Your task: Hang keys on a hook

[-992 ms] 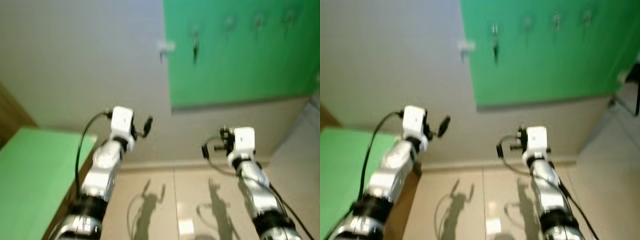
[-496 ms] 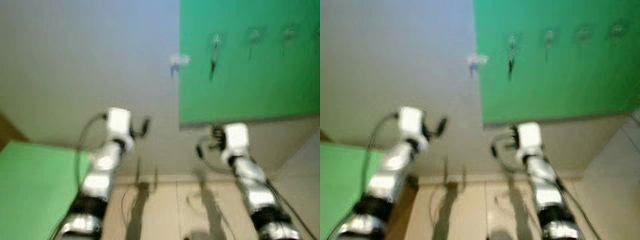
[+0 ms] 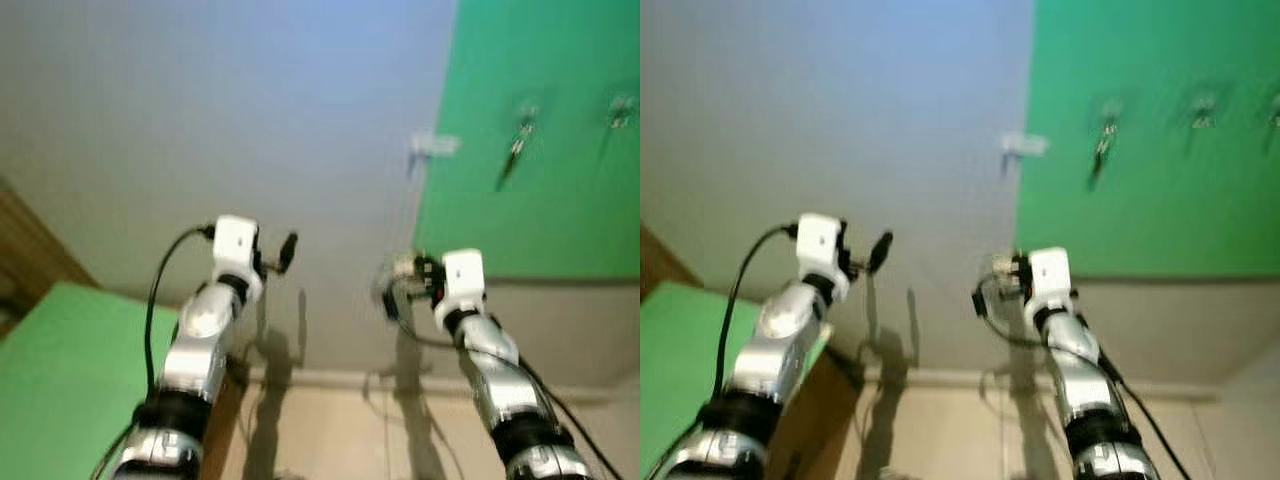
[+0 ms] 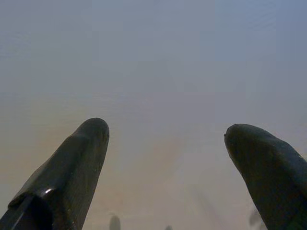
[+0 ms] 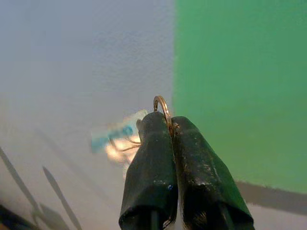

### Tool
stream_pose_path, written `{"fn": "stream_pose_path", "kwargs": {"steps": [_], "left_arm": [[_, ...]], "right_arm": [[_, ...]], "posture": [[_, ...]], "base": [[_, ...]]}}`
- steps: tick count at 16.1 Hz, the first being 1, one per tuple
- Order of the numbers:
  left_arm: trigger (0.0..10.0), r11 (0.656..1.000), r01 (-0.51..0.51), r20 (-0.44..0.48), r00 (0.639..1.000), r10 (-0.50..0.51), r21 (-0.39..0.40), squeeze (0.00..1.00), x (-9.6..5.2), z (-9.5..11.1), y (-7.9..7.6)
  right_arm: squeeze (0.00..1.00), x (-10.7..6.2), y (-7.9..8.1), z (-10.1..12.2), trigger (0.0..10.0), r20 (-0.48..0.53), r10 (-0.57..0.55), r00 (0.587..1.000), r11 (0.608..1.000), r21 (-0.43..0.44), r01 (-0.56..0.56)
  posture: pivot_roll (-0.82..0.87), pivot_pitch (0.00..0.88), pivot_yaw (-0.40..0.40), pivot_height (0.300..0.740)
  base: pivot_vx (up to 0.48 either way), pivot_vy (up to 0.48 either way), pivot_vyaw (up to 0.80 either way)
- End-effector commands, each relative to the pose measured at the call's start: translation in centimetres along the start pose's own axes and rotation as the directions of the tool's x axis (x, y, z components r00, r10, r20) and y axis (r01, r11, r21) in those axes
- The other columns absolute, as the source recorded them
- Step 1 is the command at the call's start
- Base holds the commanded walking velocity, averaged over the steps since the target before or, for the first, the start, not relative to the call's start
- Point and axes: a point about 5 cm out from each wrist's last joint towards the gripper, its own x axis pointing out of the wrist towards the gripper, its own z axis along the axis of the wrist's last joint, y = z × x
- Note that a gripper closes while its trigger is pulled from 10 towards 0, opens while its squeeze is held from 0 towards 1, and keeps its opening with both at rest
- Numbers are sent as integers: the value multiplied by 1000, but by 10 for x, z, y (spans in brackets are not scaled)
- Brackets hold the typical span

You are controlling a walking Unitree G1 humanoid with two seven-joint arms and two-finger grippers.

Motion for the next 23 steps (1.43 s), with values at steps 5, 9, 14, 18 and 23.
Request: {"fn": "stream_pose_path", "kwargs": {"steps": [5, 9, 14, 18, 23], "left_arm": [[10000, 999, 48, 12, 999, -48, 7, 0, 4, 4, -8], [10000, 997, 74, 20, 997, -74, 8, 0, 2, 3, -11], [10000, 997, 82, 40, 996, -81, -7, 0, 0, 6, -11], [10000, 996, 46, 138, 989, -56, 77, 0, -13, 19, -9], [10000, 992, 109, 122, 986, -117, 65, 0, -27, 14, -32]], "right_arm": [[0, -1, -7, 1, 0, 5, -18, 1000, 1000, -4, 18], [0, -1, -6, 1, 0, 4, -12, 1000, 1000, -7, 12], [0, 1, -7, 13, 0, 4, 120, 993, 992, 29, -120], [0, -11, -28, 54, 0, 40, 302, 953, 952, 50, -304], [0, -7, -68, 108, 0, 138, 139, 981, 985, 86, -152]], "posture": [[-220, 0, 101, 740], [-215, 0, 97, 740], [-216, 11, 104, 740], [-228, 9, 105, 740], [-227, 14, 88, 740]], "base": [[395, -269, 0], [367, -303, 0], [0, -85, 0], [0, 0, 0], [0, 0, 0]]}}
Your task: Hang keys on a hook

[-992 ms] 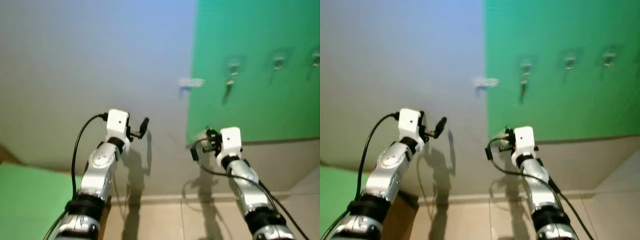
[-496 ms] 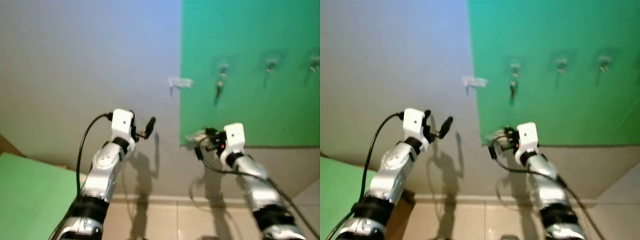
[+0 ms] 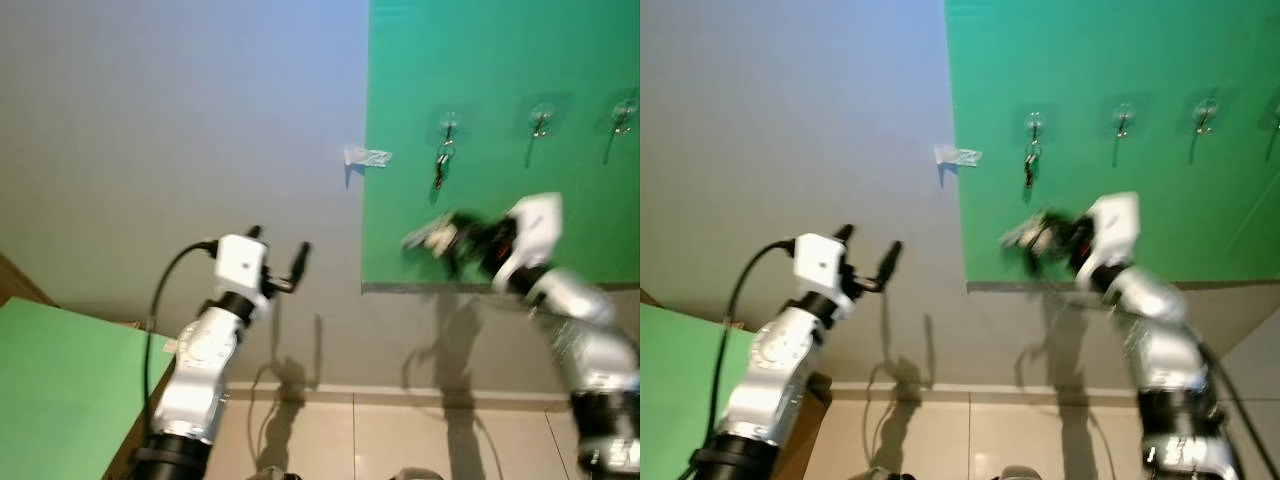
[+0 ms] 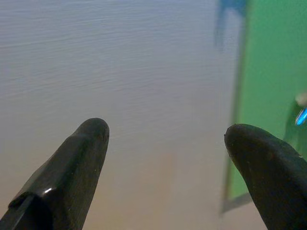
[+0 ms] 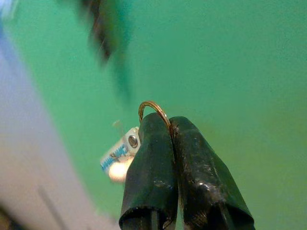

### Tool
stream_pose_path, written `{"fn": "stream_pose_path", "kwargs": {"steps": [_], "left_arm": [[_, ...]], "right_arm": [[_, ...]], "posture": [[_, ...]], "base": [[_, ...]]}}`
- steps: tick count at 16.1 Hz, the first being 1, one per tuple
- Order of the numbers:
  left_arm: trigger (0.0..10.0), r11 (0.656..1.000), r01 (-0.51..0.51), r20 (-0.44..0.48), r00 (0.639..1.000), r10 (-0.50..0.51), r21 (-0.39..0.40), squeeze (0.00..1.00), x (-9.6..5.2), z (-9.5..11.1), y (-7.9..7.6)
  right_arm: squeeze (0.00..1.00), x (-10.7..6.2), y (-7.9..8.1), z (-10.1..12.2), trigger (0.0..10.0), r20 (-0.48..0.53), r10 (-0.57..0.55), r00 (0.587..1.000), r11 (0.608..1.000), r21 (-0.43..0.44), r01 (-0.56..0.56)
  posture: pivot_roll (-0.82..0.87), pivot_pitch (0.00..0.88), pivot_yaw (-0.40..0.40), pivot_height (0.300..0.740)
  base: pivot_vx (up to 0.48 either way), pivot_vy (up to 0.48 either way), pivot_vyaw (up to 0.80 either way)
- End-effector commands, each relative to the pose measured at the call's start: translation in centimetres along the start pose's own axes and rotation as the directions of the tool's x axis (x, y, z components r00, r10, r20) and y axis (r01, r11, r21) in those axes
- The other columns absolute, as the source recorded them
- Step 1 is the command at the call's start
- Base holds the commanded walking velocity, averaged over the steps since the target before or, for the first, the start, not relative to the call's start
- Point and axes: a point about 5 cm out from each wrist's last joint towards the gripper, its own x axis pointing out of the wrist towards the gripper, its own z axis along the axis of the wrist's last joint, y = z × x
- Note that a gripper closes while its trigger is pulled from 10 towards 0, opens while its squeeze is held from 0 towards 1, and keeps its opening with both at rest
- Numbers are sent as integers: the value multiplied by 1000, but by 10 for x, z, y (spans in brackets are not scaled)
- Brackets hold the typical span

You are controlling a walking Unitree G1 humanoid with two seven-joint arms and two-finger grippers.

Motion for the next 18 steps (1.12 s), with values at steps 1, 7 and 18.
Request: {"fn": "stream_pose_path", "kwargs": {"steps": [1, 7, 18], "left_arm": [[10000, 999, 31, 9, 999, -31, -9, 0, 4, 7, -7], [10000, 987, 133, 35, 991, -130, -94, 0, -3, 15, -28], [10000, 986, 127, 19, 992, -126, -109, 0, 0, 15, -26]], "right_arm": [[0, 4, -4, 27, 0, 77, -3, 997, 1000, 29, 1], [0, 1, -13, 41, 0, 85, -7, 996, 999, 33, 4], [0, -3, 6, 51, 0, 63, 186, 981, 982, 22, -188]], "posture": [[-226, 15, 86, 740], [-229, 12, 92, 740], [-239, 0, 93, 740]], "base": [[0, 0, 0], [0, -201, 0], [0, -390, 0]]}}
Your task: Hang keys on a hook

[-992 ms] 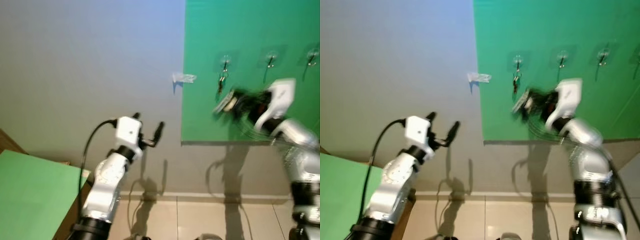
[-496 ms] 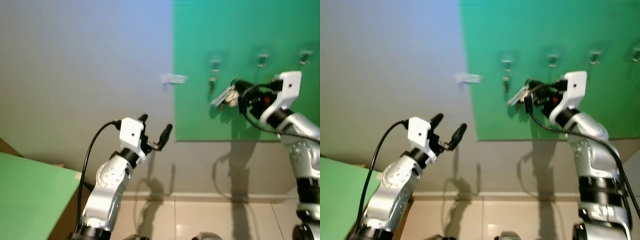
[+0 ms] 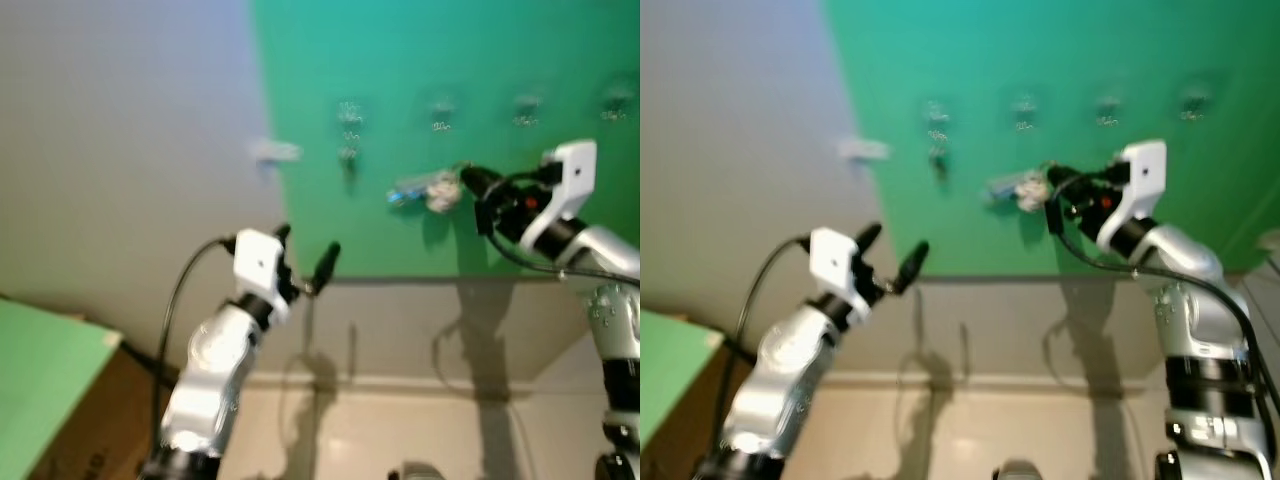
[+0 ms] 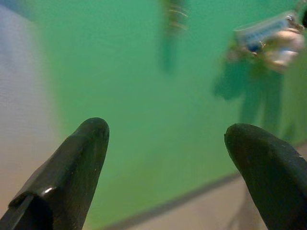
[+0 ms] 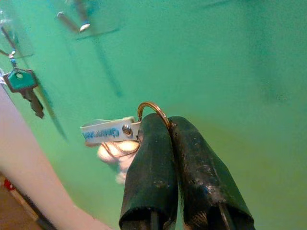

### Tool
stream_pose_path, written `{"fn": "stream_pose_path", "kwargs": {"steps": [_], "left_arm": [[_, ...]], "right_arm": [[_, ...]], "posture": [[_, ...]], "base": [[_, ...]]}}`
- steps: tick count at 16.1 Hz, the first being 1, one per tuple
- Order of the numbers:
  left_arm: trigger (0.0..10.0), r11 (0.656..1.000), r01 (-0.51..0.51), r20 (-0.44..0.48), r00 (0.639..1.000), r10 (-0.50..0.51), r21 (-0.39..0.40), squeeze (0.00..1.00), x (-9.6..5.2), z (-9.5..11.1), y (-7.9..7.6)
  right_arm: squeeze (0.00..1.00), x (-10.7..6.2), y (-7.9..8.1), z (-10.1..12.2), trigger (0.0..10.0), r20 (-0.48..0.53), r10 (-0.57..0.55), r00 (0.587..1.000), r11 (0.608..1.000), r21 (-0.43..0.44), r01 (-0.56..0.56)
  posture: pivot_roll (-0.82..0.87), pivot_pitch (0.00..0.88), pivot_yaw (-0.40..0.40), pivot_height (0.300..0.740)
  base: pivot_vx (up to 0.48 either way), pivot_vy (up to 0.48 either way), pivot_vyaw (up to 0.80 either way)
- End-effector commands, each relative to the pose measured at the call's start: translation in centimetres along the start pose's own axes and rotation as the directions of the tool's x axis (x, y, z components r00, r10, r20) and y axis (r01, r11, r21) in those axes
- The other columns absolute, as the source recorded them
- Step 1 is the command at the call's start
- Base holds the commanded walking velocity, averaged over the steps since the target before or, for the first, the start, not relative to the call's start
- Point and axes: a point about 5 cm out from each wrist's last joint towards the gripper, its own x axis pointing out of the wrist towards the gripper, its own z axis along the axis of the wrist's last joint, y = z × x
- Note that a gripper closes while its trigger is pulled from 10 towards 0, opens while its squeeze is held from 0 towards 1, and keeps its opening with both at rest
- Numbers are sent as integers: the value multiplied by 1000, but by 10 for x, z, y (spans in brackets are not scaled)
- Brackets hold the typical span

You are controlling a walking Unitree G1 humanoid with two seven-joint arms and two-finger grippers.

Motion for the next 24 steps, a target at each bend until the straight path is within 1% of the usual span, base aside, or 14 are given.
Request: {"fn": "stream_pose_path", "kwargs": {"steps": [1, 4, 5, 6, 7, 9, 12, 13, 14, 15, 16, 18, 22, 24], "left_arm": [[10000, 1000, -5, 6, 1000, 5, 27, 0, 1, 5, 5], [10000, 1000, -8, 4, 1000, 8, 29, 0, 1, 4, 7], [10000, 1000, -10, 3, 1000, 9, 28, 0, 2, 3, 7], [10000, 1000, -9, 2, 1000, 9, 28, 0, 2, 3, 7], [10000, 1000, -6, 1, 1000, 6, 28, 0, 2, 2, 7], [10000, 1000, -1, -1, 1000, 1, 28, 0, 3, 2, 6], [10000, 1000, 5, 1, 1000, -5, 27, 0, 5, 2, 6], [10000, 1000, 6, 1, 1000, -6, 26, 0, 5, 2, 6], [10000, 1000, 8, 0, 1000, -8, 28, 0, 6, 2, 6], [10000, 1000, 9, -1, 1000, -9, 29, 0, 6, 2, 6], [10000, 1000, 9, -1, 1000, -9, 29, 0, 6, 2, 7], [10000, 1000, 6, -2, 1000, -6, 29, 0, 5, 2, 7], [10000, 1000, 6, -5, 1000, -6, 29, 0, 4, 2, 8], [10000, 1000, 7, -5, 1000, -7, 30, 0, 4, 2, 8]], "right_arm": [[0, 4, 9, 10, 0, 24, 61, 998, 998, -20, -61], [0, 9, 20, 27, 0, 36, 165, 986, 985, -57, -163], [0, 9, 29, 34, 0, 26, 250, 968, 966, -76, -248], [0, 8, 31, 36, 0, 18, 275, 961, 958, -85, -273], [0, 5, 37, 37, 0, -13, 346, 938, 933, -100, -345], [0, 4, 40, 36, 0, -35, 379, 925, 919, -106, -380], [0, 6, 49, 43, 0, -21, 440, 898, 894, -81, -441], [0, 9, 48, 45, 0, -16, 437, 899, 896, -84, -436], [0, 13, 44, 47, 0, 0, 404, 915, 911, -94, -402], [0, 22, 31, 51, 0, 36, 294, 955, 951, -110, -288], [0, 26, 21, 53, 0, 59, 214, 975, 973, -104, -207], [0, 28, 12, 52, 0, 65, 133, 989, 985, -115, -125], [0, 32, 10, 47, 0, 72, 120, 990, 990, -77, -114], [0, 33, 7, 46, 0, 82, 103, 991, 995, -23, -101]], "posture": [[-235, 0, 90, 740], [-230, 0, 83, 740], [-228, 0, 79, 740], [-227, 0, 77, 740], [-227, 0, 75, 740], [-227, 0, 72, 740], [-229, 0, 71, 740], [-229, 0, 71, 740], [-228, 0, 70, 740], [-228, 0, 70, 740], [-224, 0, 69, 740], [-216, 0, 69, 740], [-214, 0, 72, 740], [-213, 0, 72, 740]], "base": [[0, 0, 0], [0, 0, 0], [0, 0, 0], [0, 0, 0], [0, 0, 0], [0, 0, 0], [0, 0, 0], [0, 0, 0], [0, 0, 0], [0, 0, 0], [0, 0, 0], [0, 0, 0], [0, 0, 0], [0, 0, 0]]}}
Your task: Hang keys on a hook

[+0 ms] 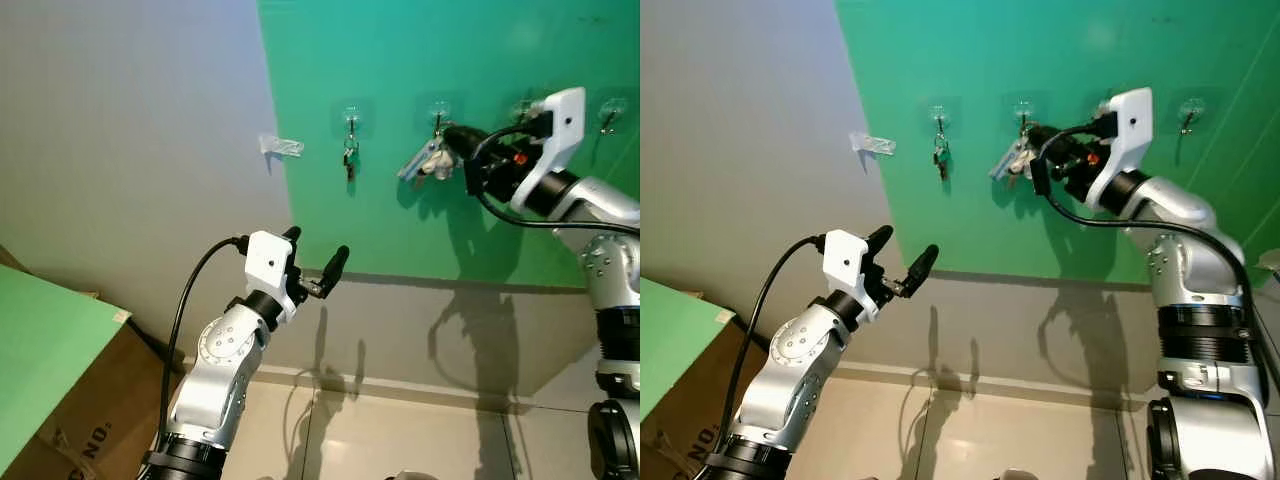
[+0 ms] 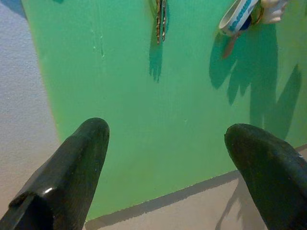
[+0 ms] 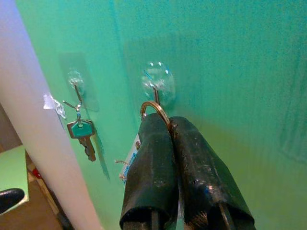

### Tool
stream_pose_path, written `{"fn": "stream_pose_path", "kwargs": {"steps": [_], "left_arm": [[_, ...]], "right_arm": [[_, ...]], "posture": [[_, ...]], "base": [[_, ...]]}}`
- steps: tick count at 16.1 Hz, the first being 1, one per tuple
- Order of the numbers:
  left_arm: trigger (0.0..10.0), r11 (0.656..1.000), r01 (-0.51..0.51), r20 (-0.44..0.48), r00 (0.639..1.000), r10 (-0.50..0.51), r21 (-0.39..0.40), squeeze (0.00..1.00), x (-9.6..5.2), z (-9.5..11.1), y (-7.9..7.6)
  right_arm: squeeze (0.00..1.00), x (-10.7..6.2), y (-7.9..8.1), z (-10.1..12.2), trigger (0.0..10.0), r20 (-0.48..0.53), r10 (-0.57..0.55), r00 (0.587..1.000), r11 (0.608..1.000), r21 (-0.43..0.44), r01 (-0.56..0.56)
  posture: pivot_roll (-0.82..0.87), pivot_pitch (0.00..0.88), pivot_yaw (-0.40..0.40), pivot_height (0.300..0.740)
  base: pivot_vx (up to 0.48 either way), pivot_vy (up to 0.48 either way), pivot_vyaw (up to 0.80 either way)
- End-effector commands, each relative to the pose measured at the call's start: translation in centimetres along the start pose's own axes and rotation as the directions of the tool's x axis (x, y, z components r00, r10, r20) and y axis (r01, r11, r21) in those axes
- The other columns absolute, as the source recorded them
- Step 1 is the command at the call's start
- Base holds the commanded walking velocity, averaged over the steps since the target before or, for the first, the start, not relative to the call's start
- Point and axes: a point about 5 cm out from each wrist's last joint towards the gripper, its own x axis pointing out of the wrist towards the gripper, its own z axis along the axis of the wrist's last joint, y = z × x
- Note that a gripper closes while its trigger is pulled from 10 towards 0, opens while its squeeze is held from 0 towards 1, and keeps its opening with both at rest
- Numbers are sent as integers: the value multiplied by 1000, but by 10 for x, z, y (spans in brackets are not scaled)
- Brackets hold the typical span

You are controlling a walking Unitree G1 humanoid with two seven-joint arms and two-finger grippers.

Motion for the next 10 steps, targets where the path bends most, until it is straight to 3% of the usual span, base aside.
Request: {"fn": "stream_pose_path", "kwargs": {"steps": [1, 5, 6, 7, 8, 10], "left_arm": [[10000, 1000, -3, -1, 1000, 3, 7, 0, -1, 1, 3], [10000, 1000, -6, 0, 1000, 6, 2, 0, 0, 2, 4], [10000, 1000, -9, -2, 1000, 9, -2, 0, 0, 2, 4], [10000, 1000, -10, -4, 1000, 10, 0, 0, 0, 1, 4], [10000, 1000, -16, -10, 1000, 16, 9, 0, 0, 1, 5], [10000, 1000, -24, -15, 1000, 24, 16, 0, 1, 1, 7]], "right_arm": [[0, 1, -2, 10, 0, 42, -7, 999, 1000, 16, 6], [0, 4, -4, 3, 0, 20, -11, 1000, 984, 177, 8], [0, 5, -7, -11, 5451, -58, -47, 997, 976, 209, 58], [0, 5, -8, -16, 10000, -75, -55, 996, 978, 199, 69], [1000, 6, -8, -28, 10000, -108, -90, 990, 972, 207, 111], [1000, 6, -5, -39, 10000, -148, -106, 983, 972, 195, 134]], "posture": [[-212, 0, 72, 740], [-211, 0, 72, 740], [-209, 0, 72, 740], [-209, 0, 72, 740], [-206, 0, 69, 740], [-204, 0, 70, 740]], "base": [[0, 0, 0], [0, 0, 0], [0, 0, 0], [0, 0, 0], [0, 0, 0], [0, 0, 0]]}}
